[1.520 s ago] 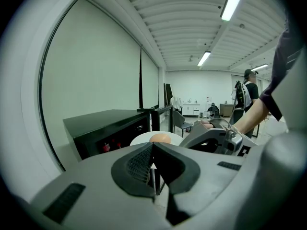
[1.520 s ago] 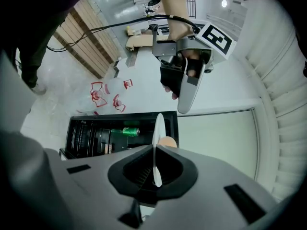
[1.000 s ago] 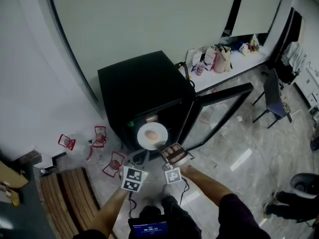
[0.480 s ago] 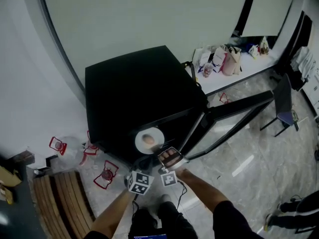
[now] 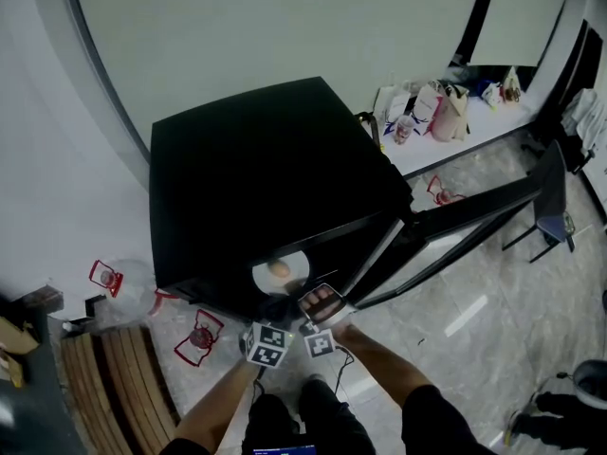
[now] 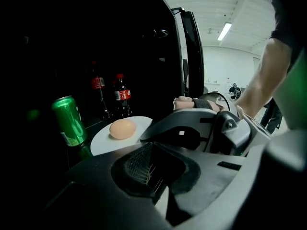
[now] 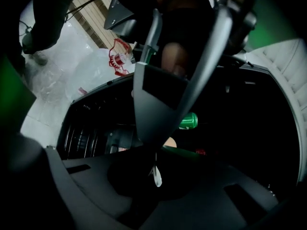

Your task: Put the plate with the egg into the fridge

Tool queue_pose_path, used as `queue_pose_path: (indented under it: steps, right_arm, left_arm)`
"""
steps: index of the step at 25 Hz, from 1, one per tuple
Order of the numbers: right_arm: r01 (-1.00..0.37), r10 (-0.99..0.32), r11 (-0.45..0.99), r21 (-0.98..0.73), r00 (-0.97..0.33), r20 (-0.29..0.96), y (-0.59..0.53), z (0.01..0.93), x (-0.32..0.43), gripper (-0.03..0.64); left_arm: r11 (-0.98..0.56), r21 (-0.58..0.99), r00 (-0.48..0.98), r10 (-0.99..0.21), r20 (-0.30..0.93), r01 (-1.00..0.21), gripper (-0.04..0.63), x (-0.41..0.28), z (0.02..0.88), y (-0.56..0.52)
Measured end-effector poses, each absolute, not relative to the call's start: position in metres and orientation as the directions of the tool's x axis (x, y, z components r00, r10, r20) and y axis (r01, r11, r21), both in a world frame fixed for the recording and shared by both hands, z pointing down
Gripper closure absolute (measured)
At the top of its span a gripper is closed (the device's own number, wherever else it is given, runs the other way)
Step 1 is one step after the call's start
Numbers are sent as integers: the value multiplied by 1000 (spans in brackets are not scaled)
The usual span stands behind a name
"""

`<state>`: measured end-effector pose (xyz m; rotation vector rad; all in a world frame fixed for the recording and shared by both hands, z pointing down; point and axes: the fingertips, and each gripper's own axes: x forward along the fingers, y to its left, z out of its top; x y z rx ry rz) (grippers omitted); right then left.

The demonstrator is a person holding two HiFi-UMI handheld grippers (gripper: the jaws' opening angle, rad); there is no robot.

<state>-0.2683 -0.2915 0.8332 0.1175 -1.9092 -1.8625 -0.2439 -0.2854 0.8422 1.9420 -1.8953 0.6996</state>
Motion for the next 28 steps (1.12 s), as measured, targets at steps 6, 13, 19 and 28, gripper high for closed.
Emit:
queue_pose_path:
  steps: [6,13,19,28]
  right_arm:
    - [270,-372,133,954,-878,300,-300,832,-272,592]
    - [314,-379,132,940,-861,340,-304,834,-266,588]
    - [301,-382,206,931,-851,359,-301,828,-249,588]
    - [-82,-497,655,752,-795,346,-285,721,-192,589]
  left_arm:
    - [-64,-87,4,-822,570,-994,584,-246,846,-293]
    - [-41,-154,-60,-801,596,-987,584,-256,853,-302]
    - [10,-124,-82,-802,591,-992,584,-268,844,-304]
    - [46,-41,-61,-855,516,-998,584,-245,739,-259]
